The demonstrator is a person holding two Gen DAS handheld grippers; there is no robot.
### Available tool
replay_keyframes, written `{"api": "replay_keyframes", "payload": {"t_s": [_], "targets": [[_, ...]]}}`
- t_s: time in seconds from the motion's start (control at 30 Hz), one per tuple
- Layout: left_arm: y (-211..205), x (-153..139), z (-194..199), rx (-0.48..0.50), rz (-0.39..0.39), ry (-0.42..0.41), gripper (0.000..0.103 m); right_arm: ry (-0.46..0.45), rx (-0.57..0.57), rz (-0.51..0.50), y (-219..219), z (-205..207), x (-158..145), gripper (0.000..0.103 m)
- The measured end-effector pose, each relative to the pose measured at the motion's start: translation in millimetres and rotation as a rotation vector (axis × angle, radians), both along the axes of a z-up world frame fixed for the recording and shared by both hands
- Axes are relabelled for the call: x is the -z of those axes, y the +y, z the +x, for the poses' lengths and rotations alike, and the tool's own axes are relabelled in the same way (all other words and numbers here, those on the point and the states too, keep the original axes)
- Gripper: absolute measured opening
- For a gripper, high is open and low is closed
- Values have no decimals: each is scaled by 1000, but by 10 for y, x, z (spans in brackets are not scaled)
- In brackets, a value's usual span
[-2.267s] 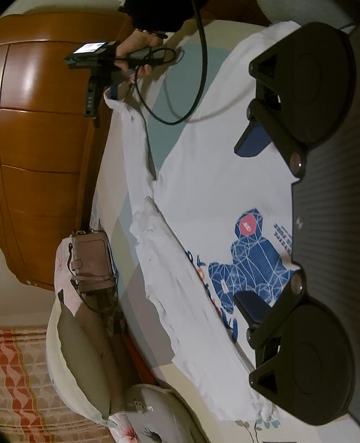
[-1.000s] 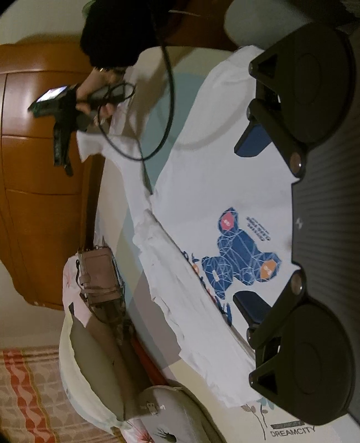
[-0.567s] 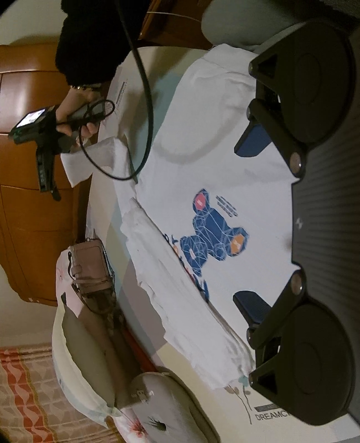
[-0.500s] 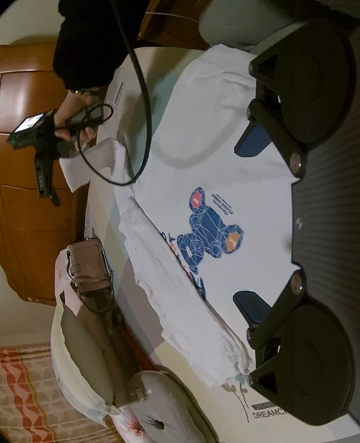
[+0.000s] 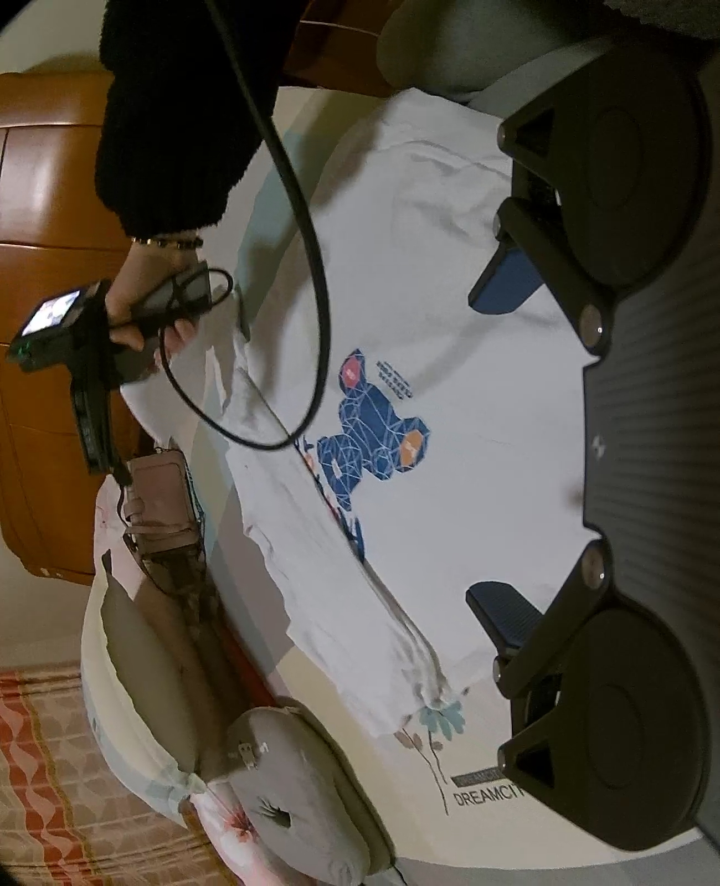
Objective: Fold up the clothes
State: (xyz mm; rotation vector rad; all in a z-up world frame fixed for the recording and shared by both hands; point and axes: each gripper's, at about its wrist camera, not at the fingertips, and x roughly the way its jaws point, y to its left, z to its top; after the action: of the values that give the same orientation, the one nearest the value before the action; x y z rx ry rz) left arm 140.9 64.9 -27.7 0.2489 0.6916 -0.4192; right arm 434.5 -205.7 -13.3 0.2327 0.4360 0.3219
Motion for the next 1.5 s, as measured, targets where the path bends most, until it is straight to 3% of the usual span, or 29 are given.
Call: {"api": "replay_keyframes", "payload": {"t_s": [1.5], "targets": [[250,-41,-291,-29,13,23,102,33,-274,-23,1550,-146,47,103]]}}
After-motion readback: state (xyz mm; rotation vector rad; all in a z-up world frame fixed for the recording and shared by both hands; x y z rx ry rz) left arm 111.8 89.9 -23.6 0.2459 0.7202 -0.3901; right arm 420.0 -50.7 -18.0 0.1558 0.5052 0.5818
